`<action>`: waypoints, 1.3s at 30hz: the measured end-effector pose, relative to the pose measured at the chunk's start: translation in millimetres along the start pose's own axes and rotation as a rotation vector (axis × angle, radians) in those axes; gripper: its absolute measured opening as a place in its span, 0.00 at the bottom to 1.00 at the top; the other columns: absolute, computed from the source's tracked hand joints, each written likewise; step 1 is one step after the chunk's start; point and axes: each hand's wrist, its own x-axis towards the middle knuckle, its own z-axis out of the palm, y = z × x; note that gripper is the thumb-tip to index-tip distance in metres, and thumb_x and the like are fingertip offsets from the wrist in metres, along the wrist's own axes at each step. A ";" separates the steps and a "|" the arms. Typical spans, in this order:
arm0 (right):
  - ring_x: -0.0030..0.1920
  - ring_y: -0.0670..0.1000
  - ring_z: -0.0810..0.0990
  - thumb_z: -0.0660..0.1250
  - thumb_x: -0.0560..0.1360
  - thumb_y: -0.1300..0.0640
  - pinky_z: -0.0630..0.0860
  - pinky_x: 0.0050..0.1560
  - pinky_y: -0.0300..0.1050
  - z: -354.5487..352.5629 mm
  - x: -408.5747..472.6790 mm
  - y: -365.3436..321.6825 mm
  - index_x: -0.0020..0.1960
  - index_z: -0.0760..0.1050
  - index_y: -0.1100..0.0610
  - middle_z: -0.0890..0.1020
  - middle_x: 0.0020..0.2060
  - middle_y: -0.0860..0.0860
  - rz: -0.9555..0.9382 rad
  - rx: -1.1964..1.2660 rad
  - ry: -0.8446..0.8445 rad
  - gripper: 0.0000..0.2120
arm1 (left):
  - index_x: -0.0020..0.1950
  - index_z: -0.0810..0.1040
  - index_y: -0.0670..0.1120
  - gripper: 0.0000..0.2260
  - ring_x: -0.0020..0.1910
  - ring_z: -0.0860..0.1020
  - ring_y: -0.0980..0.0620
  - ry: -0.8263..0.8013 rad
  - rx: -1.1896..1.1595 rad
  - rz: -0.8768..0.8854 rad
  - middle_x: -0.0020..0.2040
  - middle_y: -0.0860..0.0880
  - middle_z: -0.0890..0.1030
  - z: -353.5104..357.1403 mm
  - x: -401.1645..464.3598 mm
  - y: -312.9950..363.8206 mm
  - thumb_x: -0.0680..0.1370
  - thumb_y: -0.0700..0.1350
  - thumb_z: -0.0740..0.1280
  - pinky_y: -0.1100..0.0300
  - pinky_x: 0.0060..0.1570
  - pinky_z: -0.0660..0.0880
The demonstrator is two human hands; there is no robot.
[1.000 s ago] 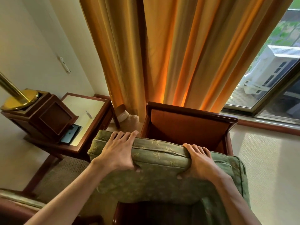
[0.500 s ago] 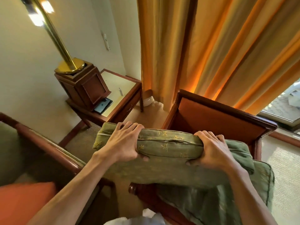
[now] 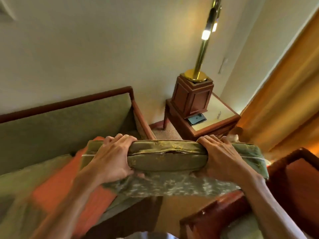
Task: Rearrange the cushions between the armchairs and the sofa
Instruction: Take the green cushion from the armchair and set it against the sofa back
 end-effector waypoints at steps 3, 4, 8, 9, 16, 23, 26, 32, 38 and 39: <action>0.52 0.46 0.70 0.67 0.58 0.21 0.65 0.55 0.50 19.8 71.4 -73.6 0.62 0.68 0.45 0.70 0.50 0.39 -0.119 0.031 0.011 0.41 | 0.68 0.71 0.51 0.49 0.58 0.72 0.53 0.060 0.054 -0.115 0.59 0.56 0.76 -19.4 -43.4 -85.9 0.56 0.81 0.66 0.53 0.61 0.66; 0.53 0.46 0.70 0.68 0.58 0.22 0.65 0.55 0.51 27.3 93.5 -97.8 0.64 0.67 0.45 0.70 0.51 0.39 -0.159 0.043 0.009 0.42 | 0.68 0.72 0.50 0.50 0.57 0.72 0.52 0.068 0.076 -0.156 0.59 0.56 0.76 -23.4 -57.0 -111.9 0.56 0.81 0.65 0.53 0.60 0.66; 0.59 0.50 0.71 0.72 0.57 0.28 0.66 0.61 0.56 68.8 172.1 -186.4 0.63 0.70 0.48 0.75 0.55 0.43 -0.263 0.083 0.001 0.42 | 0.69 0.71 0.50 0.53 0.59 0.71 0.50 0.058 0.127 -0.353 0.59 0.54 0.75 -25.2 -107.4 -205.0 0.54 0.83 0.63 0.51 0.62 0.65; 0.60 0.50 0.71 0.72 0.57 0.28 0.66 0.62 0.56 82.0 186.0 -202.7 0.63 0.70 0.49 0.75 0.55 0.44 -0.273 0.077 -0.011 0.41 | 0.69 0.71 0.50 0.53 0.59 0.71 0.50 0.056 0.124 -0.395 0.59 0.54 0.75 -19.0 -115.7 -221.0 0.54 0.83 0.63 0.51 0.62 0.65; 0.66 0.55 0.71 0.69 0.60 0.27 0.63 0.70 0.55 198.0 257.0 -287.5 0.73 0.63 0.52 0.74 0.64 0.50 -0.383 0.061 -0.100 0.50 | 0.74 0.64 0.52 0.50 0.67 0.69 0.44 -0.018 0.012 -0.745 0.65 0.50 0.71 64.2 -173.0 -306.9 0.58 0.72 0.75 0.47 0.71 0.61; 0.75 0.57 0.58 0.72 0.58 0.27 0.49 0.75 0.63 181.4 313.1 -242.9 0.79 0.49 0.49 0.63 0.74 0.51 -0.306 -0.052 -0.255 0.60 | 0.78 0.52 0.59 0.56 0.75 0.58 0.43 -0.096 -0.035 -0.867 0.72 0.48 0.64 60.1 -160.8 -348.8 0.57 0.73 0.75 0.45 0.77 0.44; 0.78 0.57 0.51 0.78 0.61 0.38 0.53 0.75 0.65 176.5 324.2 -198.3 0.80 0.44 0.47 0.55 0.77 0.52 -0.220 0.001 -0.342 0.61 | 0.78 0.52 0.59 0.57 0.75 0.57 0.43 -0.101 -0.020 -0.896 0.73 0.48 0.63 64.0 -139.3 -353.5 0.56 0.71 0.77 0.45 0.77 0.43; 0.74 0.56 0.56 0.81 0.61 0.49 0.63 0.73 0.52 188.5 336.5 -168.4 0.80 0.44 0.52 0.57 0.73 0.52 -0.237 0.249 -0.389 0.60 | 0.80 0.46 0.46 0.60 0.77 0.52 0.36 -0.472 0.103 -1.047 0.77 0.41 0.56 39.4 -77.2 -337.8 0.61 0.61 0.81 0.37 0.76 0.47; 0.67 0.54 0.63 0.78 0.59 0.46 0.67 0.71 0.51 206.4 328.9 -157.0 0.78 0.53 0.57 0.63 0.67 0.51 -0.253 0.379 -0.281 0.56 | 0.81 0.38 0.46 0.59 0.78 0.46 0.30 -0.472 0.137 -0.703 0.80 0.33 0.47 77.4 67.0 -224.3 0.67 0.56 0.79 0.32 0.75 0.41; 0.69 0.55 0.62 0.76 0.62 0.45 0.64 0.73 0.51 209.2 328.1 -153.3 0.79 0.52 0.58 0.63 0.70 0.52 -0.279 0.388 -0.265 0.54 | 0.81 0.37 0.46 0.57 0.78 0.45 0.30 -0.449 0.132 -0.635 0.80 0.34 0.45 91.7 93.1 -197.4 0.70 0.55 0.78 0.30 0.73 0.39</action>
